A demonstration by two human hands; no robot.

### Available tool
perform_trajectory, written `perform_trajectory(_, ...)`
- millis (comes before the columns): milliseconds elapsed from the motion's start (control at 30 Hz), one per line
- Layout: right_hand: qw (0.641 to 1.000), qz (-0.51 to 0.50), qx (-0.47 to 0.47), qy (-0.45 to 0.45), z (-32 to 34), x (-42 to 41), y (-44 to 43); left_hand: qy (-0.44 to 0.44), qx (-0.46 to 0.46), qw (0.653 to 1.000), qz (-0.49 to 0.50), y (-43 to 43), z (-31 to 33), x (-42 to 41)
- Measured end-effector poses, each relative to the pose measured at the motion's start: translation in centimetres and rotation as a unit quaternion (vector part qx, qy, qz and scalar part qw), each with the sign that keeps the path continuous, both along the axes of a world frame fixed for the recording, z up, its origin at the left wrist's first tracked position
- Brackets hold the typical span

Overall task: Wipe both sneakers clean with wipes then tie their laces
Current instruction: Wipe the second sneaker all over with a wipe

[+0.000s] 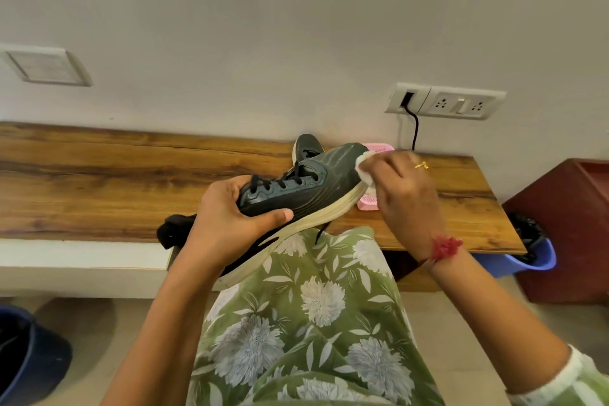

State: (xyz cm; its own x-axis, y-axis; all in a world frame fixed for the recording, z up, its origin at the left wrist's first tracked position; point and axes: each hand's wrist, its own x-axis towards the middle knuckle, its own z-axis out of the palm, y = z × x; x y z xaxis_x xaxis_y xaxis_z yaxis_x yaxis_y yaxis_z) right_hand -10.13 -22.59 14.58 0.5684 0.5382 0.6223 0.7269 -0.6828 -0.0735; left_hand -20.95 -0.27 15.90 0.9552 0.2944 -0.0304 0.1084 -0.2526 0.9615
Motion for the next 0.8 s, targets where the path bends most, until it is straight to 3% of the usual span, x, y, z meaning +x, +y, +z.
perform_trajectory(100, 0.986, -0.032, 0.102, 0.126, 2.4, 1.6, -0.9, 0.001, 0.010, 0.999, -0.041, 1.2, 0.4, -0.1)
perform_trajectory(167, 0.979, -0.015, 0.125, 0.157, 4.4, 2.0, -0.9, 0.002, 0.024, 0.996, -0.082, 1.7, 0.7, 0.1)
perform_trajectory(267, 0.978, 0.061, 0.062, 0.187, 7.0, 1.7, 0.5, -0.003, 0.094, 0.985, -0.142, 1.7, 1.1, 0.6)
perform_trajectory(367, 0.954, 0.160, -0.057, 0.246, 7.3, 1.2, 2.5, 0.000, 0.175, 0.971, -0.162, 1.4, 1.2, 1.0)
perform_trajectory(467, 0.939, 0.179, -0.144, 0.257, 6.2, 1.6, 3.5, -0.006, 0.217, 0.963, -0.157, 1.6, 1.1, 1.0)
perform_trajectory(667, 0.919, 0.116, -0.045, 0.374, 5.4, 2.3, 3.8, -0.014, 0.172, 0.973, -0.153, 2.9, 1.5, 0.5)
perform_trajectory(800, 0.921, 0.107, -0.120, 0.356, 6.2, 1.8, 4.5, -0.042, 0.199, 0.965, -0.168, 2.6, 1.6, 0.7)
